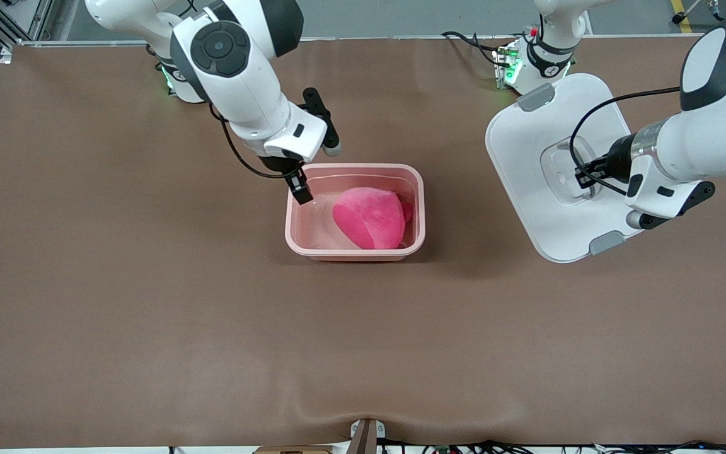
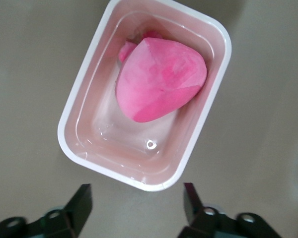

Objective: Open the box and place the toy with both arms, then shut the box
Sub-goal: 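Lower the lid onto the box with the left gripper while the right gripper withdraws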

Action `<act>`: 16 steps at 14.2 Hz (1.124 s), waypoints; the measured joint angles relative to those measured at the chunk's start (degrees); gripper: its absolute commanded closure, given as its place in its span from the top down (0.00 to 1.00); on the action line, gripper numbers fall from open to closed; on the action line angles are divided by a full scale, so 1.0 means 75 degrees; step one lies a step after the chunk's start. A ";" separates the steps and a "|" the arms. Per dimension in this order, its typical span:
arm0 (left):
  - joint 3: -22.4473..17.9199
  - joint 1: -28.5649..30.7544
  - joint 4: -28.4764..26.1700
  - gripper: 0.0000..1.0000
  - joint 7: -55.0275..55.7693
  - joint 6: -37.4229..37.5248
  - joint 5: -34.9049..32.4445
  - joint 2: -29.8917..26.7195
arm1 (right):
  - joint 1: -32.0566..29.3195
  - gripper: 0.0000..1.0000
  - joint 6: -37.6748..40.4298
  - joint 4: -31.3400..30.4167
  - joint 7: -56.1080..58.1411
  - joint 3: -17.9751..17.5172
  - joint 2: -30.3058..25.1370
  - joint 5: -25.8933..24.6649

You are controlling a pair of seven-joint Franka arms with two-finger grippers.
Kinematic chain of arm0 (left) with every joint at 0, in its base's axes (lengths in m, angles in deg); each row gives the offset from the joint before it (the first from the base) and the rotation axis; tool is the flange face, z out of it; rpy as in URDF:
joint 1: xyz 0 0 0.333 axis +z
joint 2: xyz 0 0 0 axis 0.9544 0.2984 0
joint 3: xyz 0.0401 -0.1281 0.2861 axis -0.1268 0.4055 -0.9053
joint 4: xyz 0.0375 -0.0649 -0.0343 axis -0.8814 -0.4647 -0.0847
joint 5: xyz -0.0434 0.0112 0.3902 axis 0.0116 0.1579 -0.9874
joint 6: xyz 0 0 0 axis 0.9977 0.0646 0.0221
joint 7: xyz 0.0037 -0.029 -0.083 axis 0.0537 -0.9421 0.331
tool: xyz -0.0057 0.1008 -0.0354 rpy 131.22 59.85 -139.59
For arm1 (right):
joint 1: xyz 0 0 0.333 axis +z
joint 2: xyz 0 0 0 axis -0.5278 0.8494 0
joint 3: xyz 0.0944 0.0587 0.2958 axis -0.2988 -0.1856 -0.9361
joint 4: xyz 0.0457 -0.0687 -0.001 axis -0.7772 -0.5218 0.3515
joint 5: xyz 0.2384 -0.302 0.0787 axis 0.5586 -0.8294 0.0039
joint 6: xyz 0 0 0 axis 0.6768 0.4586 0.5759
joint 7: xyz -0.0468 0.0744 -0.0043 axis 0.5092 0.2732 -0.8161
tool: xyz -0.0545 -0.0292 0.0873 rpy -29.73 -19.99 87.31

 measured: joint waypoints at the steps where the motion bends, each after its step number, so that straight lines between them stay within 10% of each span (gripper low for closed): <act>1: 0.0012 0.0000 0.0000 0.00 0.0006 0.0002 0.0000 -0.0009 | -0.0102 1.00 -0.0001 0.0005 0.0038 0.0013 -0.0007 0.0000; 16: 0.1144 -0.1028 -0.0215 0.00 0.5411 -0.1363 0.0551 0.0032 | -0.2698 1.00 0.1476 0.0475 -0.3252 0.0065 -0.0816 0.0003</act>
